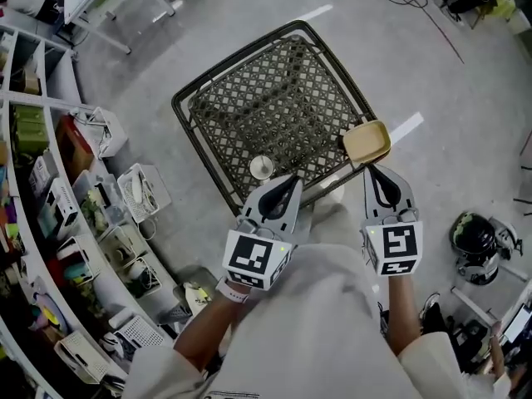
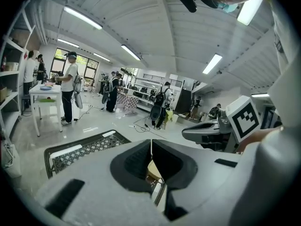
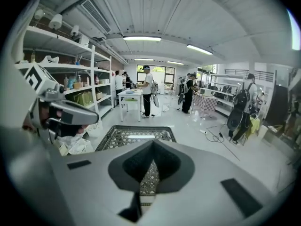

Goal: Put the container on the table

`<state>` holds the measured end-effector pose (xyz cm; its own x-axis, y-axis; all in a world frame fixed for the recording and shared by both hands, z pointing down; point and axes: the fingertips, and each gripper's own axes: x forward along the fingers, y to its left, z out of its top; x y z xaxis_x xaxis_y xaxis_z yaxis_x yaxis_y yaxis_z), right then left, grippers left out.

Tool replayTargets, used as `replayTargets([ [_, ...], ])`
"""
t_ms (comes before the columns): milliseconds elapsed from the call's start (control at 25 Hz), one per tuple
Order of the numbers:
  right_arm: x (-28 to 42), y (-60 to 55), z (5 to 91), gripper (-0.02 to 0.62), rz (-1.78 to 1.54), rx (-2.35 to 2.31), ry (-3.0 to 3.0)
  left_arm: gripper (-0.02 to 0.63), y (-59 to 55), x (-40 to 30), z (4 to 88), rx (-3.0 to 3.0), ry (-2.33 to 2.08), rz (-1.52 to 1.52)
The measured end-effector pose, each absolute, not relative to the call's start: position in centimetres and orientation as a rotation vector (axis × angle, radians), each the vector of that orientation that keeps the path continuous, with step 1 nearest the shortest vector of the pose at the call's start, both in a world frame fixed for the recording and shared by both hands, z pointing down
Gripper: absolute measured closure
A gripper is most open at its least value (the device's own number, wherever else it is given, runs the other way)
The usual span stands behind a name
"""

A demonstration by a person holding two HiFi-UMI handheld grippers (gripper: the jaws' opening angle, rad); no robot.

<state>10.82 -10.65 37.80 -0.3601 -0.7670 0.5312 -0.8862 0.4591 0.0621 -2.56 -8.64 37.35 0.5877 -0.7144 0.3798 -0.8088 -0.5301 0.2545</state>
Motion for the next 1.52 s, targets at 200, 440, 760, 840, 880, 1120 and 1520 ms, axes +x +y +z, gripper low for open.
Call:
replayTargets([
  [200, 11.6, -9.3, 34.3, 0.578, 0.283, 1.464, -2.252, 0.575, -8.8, -3.5, 35.0, 2.465, -1.274, 0.289],
  [440, 11.6, -8.4, 30.1, 0.578, 0.184, 1.504, -2.336, 0.575, -8.9, -4.6, 32.8, 2.497, -1.325, 0.240],
  [760, 12.6, -7.1, 27.4, 0.578, 0.156, 1.618, -2.372, 0.575, -8.0, -5.3, 30.1, 2.564, -1.352, 0.223],
  [840, 12.6, -7.0, 27.4, 0.578, 0.170, 1.634, -2.382, 0.575, -7.7, -5.5, 29.5, 2.582, -1.357, 0.223],
  [880, 12.6, -7.0, 27.5, 0.578, 0.172, 1.638, -2.389, 0.575, -7.7, -5.6, 29.1, 2.589, -1.362, 0.221],
  [1120, 11.6, -7.1, 27.2, 0.578, 0.175, 1.622, -2.433, 0.575, -7.5, -6.0, 28.0, 2.598, -1.387, 0.186],
  [1520, 11.1, -6.6, 27.1, 0.578, 0.185, 1.603, -2.462, 0.575, -7.1, -6.4, 27.6, 2.587, -1.395, 0.173],
])
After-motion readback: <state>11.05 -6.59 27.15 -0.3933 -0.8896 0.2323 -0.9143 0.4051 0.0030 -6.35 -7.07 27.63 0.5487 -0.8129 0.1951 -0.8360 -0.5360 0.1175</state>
